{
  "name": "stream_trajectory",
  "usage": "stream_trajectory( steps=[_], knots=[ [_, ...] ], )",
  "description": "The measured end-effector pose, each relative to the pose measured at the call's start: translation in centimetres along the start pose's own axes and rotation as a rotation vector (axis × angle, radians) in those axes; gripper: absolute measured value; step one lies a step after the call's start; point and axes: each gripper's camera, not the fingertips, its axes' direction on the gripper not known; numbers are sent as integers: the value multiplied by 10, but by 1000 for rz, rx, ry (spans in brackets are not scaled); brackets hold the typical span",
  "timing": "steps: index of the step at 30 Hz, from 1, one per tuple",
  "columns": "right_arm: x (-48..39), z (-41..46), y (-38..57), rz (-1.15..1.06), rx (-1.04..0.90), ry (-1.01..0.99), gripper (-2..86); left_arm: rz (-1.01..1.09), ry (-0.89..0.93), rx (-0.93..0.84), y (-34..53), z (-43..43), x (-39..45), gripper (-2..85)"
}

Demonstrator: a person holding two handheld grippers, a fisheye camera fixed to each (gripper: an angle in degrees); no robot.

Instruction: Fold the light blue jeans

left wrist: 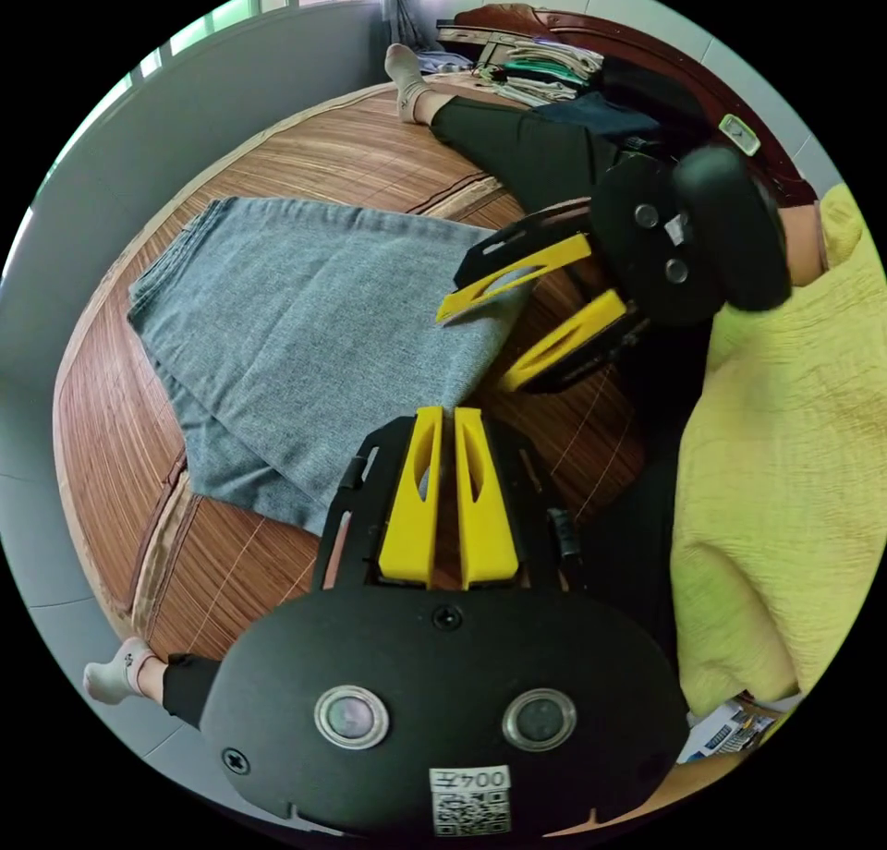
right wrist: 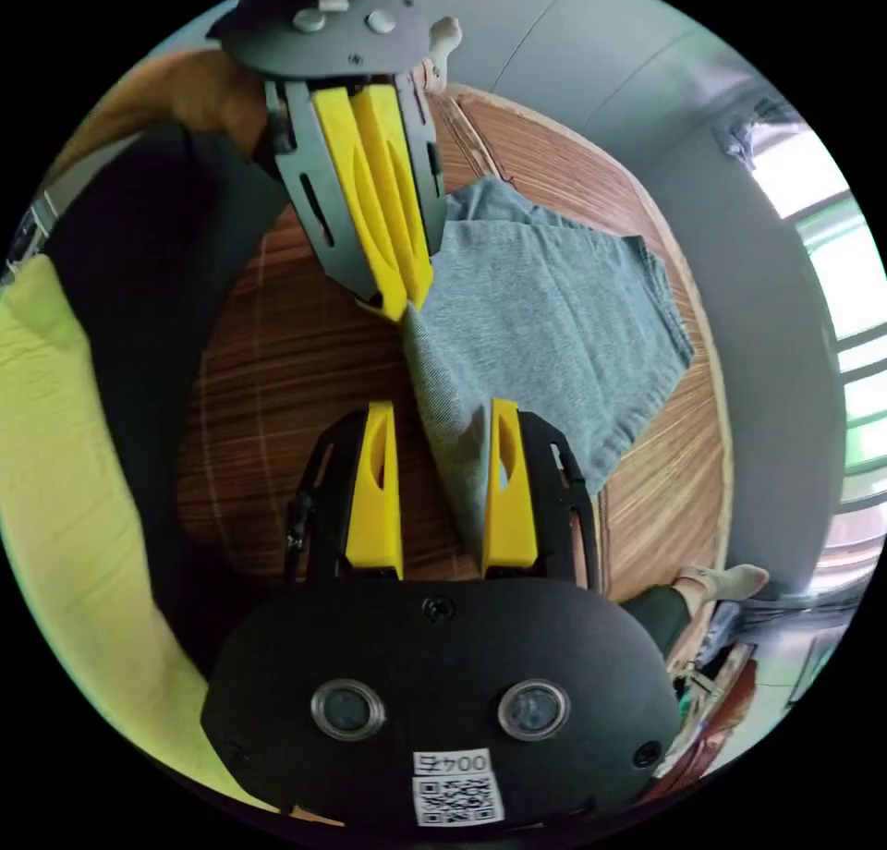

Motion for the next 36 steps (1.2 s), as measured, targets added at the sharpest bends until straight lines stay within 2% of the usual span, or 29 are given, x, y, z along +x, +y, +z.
stream_trajectory(
  steps=[2, 4, 7, 10, 13, 15, 20, 23, 26, 30, 33, 36],
  knots=[
    [-10, 12, -17, -27, -48, 124, 60, 6, 2, 1, 2, -2, -6, 25],
    [-12, 13, -25, -53, -66, 132, 46, 0, 19, 3, 4, -3, -13, 25],
    [-5, 0, -30, -32, -57, 86, 39, 2, 131, 22, 14, -17, -37, 24],
    [7, -20, -29, -1, -30, 29, 38, -62, 248, 155, 29, -52, -75, 20],
    [21, -44, -26, 10, -13, -57, 38, -138, 192, 300, 34, -85, -105, 11],
    [25, -61, -23, 1, -7, -108, 38, -181, 171, 331, 26, -92, -120, 7],
    [31, -124, -3, -32, -20, -282, 38, -156, 108, 167, -29, -48, -130, 3],
    [31, -154, 7, -64, -42, -341, 37, -116, 186, 32, -49, 6, -125, 2],
    [36, -174, 9, -82, -57, -320, 34, -108, 285, -65, -46, 62, -119, 1],
    [60, -183, -1, -138, -74, -376, 33, -170, 336, -28, -22, 75, -134, 1],
    [86, -185, -14, -164, -76, -385, 32, -213, 288, 23, 2, 62, -156, 2],
    [113, -186, -24, -157, -43, -355, 29, -228, 295, -16, 22, 71, -178, 2]
  ],
)
